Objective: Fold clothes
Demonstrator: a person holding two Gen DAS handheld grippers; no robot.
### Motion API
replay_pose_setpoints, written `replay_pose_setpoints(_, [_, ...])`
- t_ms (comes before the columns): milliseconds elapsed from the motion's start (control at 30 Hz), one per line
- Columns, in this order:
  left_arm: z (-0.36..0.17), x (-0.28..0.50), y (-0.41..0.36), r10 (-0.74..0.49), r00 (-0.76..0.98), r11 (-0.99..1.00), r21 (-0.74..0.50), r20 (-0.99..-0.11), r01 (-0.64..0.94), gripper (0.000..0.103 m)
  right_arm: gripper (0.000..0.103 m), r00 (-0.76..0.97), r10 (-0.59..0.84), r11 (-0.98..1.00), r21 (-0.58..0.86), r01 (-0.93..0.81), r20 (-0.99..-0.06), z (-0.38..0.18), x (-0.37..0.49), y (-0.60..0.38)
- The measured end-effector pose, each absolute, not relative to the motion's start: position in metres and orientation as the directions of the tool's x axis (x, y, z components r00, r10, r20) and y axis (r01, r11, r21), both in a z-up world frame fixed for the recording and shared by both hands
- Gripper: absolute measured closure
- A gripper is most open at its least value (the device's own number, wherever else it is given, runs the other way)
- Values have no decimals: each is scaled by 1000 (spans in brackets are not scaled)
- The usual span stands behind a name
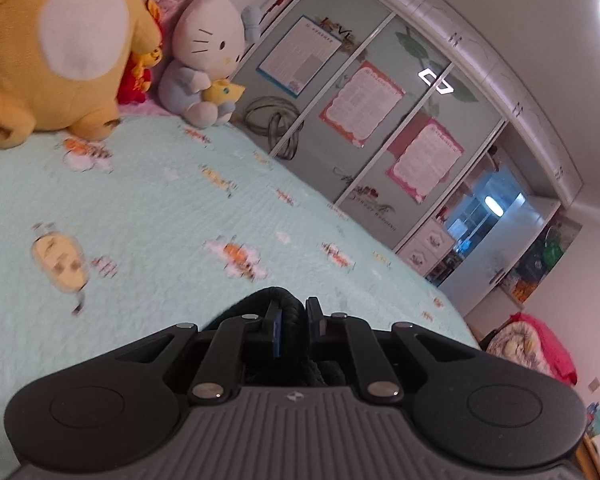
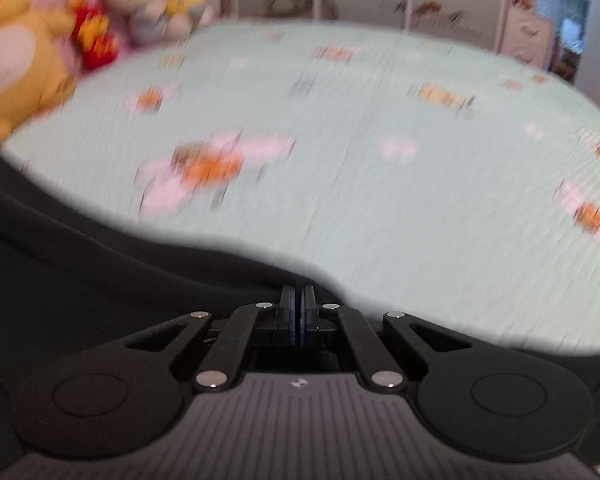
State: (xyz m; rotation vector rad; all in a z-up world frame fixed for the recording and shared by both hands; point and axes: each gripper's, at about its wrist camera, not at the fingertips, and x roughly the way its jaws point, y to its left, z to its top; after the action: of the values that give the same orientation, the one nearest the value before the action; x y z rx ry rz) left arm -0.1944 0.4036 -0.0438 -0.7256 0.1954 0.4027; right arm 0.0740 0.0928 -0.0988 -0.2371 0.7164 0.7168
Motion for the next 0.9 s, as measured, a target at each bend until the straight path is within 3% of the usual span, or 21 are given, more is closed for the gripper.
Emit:
replay_pose_setpoints(100, [-35, -148, 431, 305, 900, 665, -608, -310, -435, 92, 103, 574, 538, 761, 63, -646, -617, -68, 112, 105])
replay_pose_setpoints(300, [-53, -38, 505, 314, 863, 590, -632, -395, -503, 92, 103, 634, 508, 807, 66, -587, -583, -50, 200, 156])
replay_pose_setpoints(400, [-93, 14, 544, 297, 788, 499, -616, -539, -610, 88, 102, 626, 471, 840, 100, -533, -622, -72, 242, 176])
replay_pose_setpoints(467, [-133, 38, 564, 264, 690, 426, -561, -674, -710, 87, 95, 600, 434, 869, 136, -476, -672, -99, 264, 183])
replay_pose_setpoints(533, [-161, 41, 569, 236, 642, 392, -533, -730, -750, 87, 94, 580, 410, 891, 172, -421, -703, -123, 280, 187])
replay_pose_setpoints(600, [-163, 24, 564, 228, 693, 429, -568, -684, -702, 85, 92, 623, 465, 878, 236, -416, -629, -118, 255, 160])
replay_pose_setpoints(667, [-152, 3, 555, 208, 736, 472, -593, -644, -653, 80, 67, 666, 512, 858, 284, -429, -542, -108, 222, 125])
replay_pose_setpoints(733, [-136, -28, 541, 208, 763, 507, -600, -612, -619, 74, 55, 703, 507, 861, 256, -439, -499, -93, 181, 84])
replay_pose_setpoints(800, [-123, -66, 524, 216, 786, 536, -602, -580, -592, 63, 52, 732, 469, 883, 262, -389, -494, -91, 162, 42])
replay_pose_setpoints(900, [-120, -126, 494, 237, 787, 518, -612, -569, -598, 63, 49, 763, 389, 917, 292, -271, -516, -97, 147, -22])
